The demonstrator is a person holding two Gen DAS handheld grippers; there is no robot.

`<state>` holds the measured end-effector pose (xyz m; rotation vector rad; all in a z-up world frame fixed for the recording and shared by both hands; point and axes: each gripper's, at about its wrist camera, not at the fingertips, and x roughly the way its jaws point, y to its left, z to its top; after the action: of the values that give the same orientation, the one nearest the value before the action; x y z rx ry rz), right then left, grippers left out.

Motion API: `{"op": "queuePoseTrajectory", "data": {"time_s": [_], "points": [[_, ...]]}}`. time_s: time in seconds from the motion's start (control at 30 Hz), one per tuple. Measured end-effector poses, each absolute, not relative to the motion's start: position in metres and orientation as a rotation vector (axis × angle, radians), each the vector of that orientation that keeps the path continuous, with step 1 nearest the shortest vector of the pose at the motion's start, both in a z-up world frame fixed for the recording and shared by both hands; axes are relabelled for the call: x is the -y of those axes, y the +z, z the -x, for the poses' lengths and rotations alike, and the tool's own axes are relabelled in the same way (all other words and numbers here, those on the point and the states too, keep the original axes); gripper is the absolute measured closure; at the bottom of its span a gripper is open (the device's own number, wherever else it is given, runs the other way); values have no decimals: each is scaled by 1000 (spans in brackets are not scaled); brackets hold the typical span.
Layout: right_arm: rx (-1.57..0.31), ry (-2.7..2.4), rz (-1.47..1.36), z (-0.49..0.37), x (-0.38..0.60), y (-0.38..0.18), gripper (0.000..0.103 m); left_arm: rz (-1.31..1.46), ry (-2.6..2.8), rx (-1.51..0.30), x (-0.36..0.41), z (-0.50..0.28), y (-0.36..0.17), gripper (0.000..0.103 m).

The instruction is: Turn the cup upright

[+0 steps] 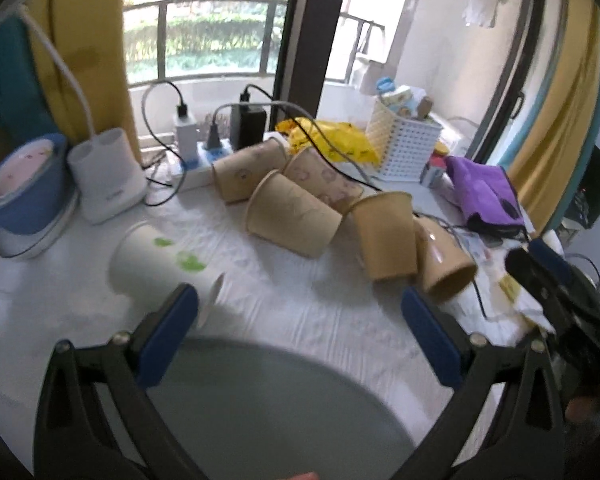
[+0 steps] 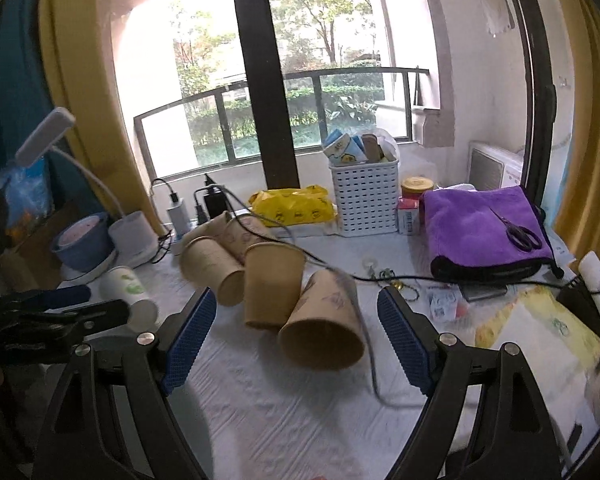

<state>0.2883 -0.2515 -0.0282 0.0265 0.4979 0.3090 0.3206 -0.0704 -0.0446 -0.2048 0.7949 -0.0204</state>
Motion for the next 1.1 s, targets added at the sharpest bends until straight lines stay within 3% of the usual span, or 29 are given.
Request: {"op": "queuePoseTrajectory", "data": {"time_s": [0.37,0.87,0.97,1.1], "points": [[-513,269,-75,-339,253,-33,18,328,99,-899,63,-409,-73,1],[-536,277,-102,-354,252,-44,18,383,186,-1008,46,-467,-106,2],[-528,274,-105,-353,253,-43,18,354,162,-1030,54,-469,-110,9],[-529,272,-114,-352,253,-43,18,354,141,-1035,58,-466,-113,10]]}}
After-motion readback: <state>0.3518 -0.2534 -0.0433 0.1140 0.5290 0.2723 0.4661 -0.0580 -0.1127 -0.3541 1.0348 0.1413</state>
